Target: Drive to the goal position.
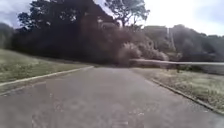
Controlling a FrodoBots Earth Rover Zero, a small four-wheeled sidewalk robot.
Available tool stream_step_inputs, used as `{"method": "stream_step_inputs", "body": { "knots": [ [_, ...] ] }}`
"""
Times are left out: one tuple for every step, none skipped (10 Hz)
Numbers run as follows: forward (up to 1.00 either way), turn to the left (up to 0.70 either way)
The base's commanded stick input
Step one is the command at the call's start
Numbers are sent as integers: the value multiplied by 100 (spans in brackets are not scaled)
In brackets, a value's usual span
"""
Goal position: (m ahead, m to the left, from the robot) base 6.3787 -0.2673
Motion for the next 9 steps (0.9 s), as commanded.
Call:
{"method": "stream_step_inputs", "body": {
  "knots": [
    [85, 0],
    [85, 0],
    [85, 0],
    [85, 0],
    [85, 0],
    [85, 0],
    [85, 0],
    [85, 0],
    [85, 0]
  ]
}}
